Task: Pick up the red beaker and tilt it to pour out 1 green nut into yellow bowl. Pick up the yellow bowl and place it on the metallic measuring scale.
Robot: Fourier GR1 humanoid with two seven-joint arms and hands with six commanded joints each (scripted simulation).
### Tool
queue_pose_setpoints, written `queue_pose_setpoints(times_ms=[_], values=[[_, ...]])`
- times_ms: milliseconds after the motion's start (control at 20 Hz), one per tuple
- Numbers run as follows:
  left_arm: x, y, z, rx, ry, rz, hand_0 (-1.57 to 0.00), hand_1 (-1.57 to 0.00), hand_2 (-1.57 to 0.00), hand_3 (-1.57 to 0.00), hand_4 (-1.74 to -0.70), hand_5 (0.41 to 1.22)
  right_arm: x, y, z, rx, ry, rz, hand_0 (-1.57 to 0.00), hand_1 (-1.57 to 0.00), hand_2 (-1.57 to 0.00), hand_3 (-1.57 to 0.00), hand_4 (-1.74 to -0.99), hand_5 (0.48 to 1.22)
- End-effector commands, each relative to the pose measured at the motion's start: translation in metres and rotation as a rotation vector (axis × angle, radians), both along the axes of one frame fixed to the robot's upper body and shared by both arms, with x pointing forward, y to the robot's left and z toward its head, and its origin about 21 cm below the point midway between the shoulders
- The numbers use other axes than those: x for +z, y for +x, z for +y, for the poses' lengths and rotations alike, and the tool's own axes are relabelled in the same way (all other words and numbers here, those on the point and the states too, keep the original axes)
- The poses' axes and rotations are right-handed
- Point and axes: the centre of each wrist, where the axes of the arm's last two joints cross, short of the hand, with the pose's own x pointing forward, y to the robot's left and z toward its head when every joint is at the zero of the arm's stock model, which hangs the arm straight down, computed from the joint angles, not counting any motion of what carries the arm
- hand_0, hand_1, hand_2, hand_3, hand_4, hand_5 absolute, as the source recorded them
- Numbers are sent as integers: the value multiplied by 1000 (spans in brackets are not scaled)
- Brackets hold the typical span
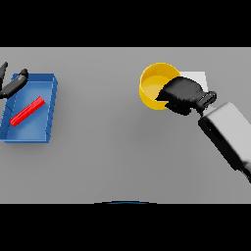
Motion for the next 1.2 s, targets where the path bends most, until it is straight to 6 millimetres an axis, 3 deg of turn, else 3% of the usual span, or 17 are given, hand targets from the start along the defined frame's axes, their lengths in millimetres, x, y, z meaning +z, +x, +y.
queue_pose_setpoints(times_ms=[0, 550, 950, 1150], values=[[-1, -1, 0, 0, 2, 6, 1, 1, 1, 1, -729, 715, 2, 4, -4, -10, 8, -8, -1568, -1570, -1536, -1153, -1741, 1221], [-1, -6, -2, 17, 9, 31, 1, 1, 1, 1, -722, 732, -26, 40, -63, -230, 13, -44, -1571, -1571, -1519, -1156, -1741, 1221], [3, -5, -2, 32, 15, 33, 1, 1, 1, 1, -725, 710, -51, 55, -76, -319, 36, 19, -1571, -1571, -1418, -1349, -1741, 1221], [-2, -4, -1, 34, 11, 38, 1, 1, 1, 1, -727, 710, -58, 57, -82, -352, 49, 69, -1469, -1571, -1369, -1466, -1741, 1221]])
